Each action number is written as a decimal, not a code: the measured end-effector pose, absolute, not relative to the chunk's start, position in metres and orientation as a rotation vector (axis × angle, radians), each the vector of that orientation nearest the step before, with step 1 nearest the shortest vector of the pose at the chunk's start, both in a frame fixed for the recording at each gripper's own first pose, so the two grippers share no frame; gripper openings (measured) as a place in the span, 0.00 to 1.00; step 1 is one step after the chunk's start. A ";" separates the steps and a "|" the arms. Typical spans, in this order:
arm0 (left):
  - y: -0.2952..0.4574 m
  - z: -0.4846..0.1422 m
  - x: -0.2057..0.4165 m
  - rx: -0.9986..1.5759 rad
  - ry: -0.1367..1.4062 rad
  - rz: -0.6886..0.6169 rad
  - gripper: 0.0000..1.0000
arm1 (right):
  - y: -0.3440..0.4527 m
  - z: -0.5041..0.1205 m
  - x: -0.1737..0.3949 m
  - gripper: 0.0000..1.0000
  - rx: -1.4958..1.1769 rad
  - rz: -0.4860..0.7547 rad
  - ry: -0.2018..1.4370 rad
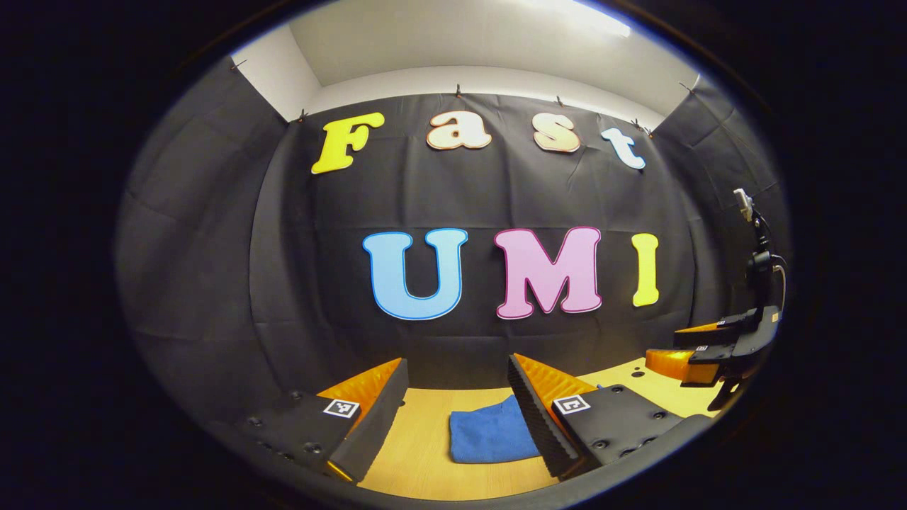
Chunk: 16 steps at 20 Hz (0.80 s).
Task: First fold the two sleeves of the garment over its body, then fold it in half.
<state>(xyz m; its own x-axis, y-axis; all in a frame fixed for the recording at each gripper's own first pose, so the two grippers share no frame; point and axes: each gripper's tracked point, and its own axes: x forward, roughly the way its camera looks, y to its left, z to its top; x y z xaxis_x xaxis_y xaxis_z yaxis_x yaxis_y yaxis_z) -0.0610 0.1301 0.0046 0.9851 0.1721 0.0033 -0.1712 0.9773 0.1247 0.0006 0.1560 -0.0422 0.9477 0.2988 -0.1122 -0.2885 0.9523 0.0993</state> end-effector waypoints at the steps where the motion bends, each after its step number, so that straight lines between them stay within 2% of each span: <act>1: 0.130 0.005 -0.061 0.124 0.007 0.174 0.82 | 0.155 -0.041 0.001 0.97 0.084 0.297 0.123; 7: 0.128 0.002 -0.059 0.120 0.009 0.167 0.82 | 0.146 -0.044 0.002 0.97 0.077 0.274 0.129; 8: 0.128 0.000 -0.057 0.118 0.014 0.164 0.84 | 0.144 -0.045 0.001 0.97 0.077 0.267 0.129; 9: 0.129 0.000 -0.056 0.119 0.015 0.164 0.82 | 0.144 -0.044 0.001 0.97 0.081 0.263 0.125; 16: 0.131 0.003 -0.051 0.114 0.007 0.165 0.82 | 0.144 -0.042 0.004 0.97 0.080 0.257 0.114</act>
